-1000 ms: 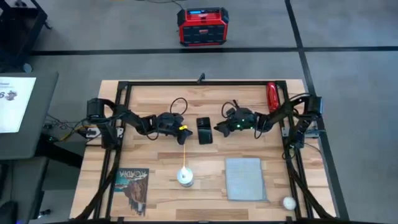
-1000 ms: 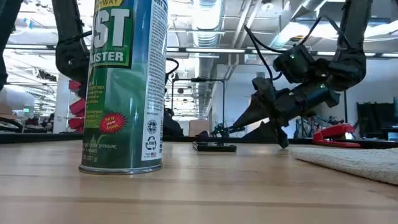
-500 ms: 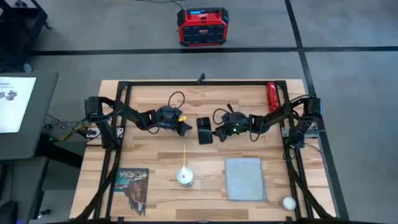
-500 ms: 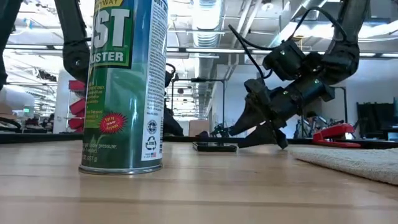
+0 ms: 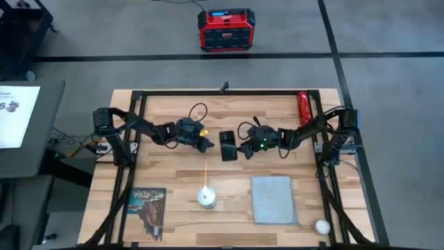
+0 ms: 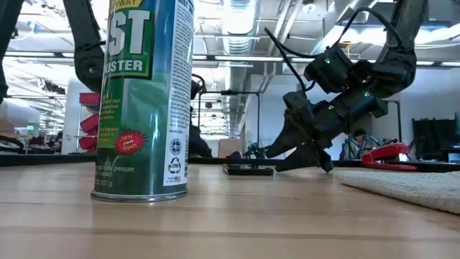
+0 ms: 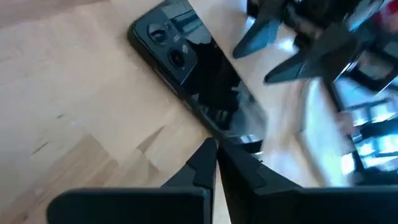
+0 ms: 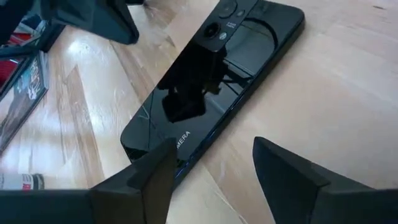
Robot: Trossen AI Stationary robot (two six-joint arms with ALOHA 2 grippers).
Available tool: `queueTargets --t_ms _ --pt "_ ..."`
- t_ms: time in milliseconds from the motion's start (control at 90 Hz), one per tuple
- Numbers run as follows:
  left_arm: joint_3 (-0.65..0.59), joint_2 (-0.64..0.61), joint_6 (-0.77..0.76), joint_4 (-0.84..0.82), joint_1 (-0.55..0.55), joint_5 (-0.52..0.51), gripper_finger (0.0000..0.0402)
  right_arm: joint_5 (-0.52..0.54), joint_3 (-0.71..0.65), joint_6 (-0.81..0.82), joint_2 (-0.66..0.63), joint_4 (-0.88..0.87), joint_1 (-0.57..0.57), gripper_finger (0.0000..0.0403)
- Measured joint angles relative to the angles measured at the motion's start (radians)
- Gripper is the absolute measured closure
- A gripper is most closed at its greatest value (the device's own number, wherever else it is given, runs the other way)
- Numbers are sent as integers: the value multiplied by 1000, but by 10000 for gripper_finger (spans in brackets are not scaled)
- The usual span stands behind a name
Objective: Apply microfiber cloth
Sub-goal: Spray the back of the cellphone using the spray bottle
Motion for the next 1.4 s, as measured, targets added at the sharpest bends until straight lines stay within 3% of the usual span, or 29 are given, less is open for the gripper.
queueTargets --t_ms 200,467,767,1400 --pt "62 99 293 -13 -43 -160 401 -2 0 -6 1 4 -5 207" --pt "170 215 510 33 -64 -163 401 -4 0 -7 -10 -4 -5 207" --pt "172 215 521 21 -65 -165 401 39 2 55 -64 -167 -20 208" --pt "171 219 476 69 -93 -190 402 24 2 191 -64 -162 -18 207"
